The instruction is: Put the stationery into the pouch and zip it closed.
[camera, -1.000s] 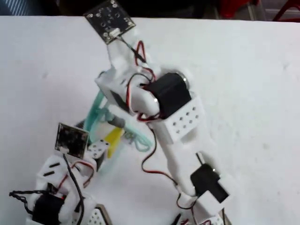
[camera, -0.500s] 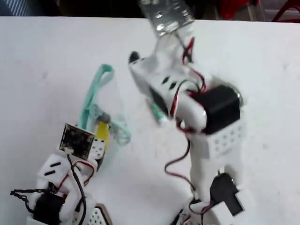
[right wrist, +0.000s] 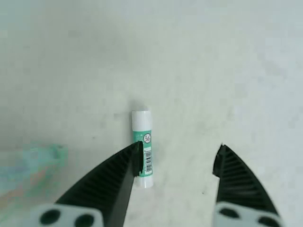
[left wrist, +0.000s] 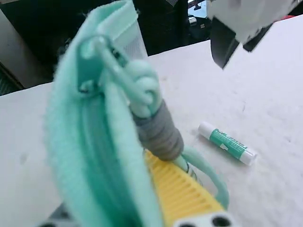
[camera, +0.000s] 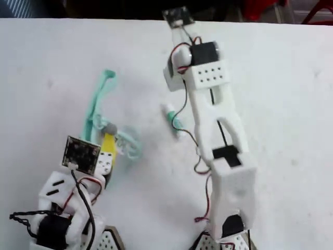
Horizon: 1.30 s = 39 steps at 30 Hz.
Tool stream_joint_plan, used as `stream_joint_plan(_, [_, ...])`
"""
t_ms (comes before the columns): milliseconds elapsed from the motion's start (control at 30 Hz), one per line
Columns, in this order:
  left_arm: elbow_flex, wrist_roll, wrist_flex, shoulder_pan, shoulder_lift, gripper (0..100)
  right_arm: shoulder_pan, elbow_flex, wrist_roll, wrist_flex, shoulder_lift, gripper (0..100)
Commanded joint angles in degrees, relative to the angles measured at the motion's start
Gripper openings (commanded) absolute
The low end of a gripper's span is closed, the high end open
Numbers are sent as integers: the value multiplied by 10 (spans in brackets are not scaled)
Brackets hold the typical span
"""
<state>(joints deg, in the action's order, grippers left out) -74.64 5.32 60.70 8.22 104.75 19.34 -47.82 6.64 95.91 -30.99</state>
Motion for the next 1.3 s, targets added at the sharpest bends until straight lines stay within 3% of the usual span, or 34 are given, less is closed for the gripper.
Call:
stream_joint_plan(0, [28,-6,-15,-24,0,23,-7,-3,5,-22,-54,229])
stream_joint_plan(333, [25,-17,-15,-22,0,23,18,-3,10,-46,-167,229])
stream_joint_plan(967, [25,-16,-15,-22,0,23,48,4,6,-46,-201,228])
stream_joint_plan(1267, [25,-18,-15,-21,0,23,47,7,6,-57,-228,93])
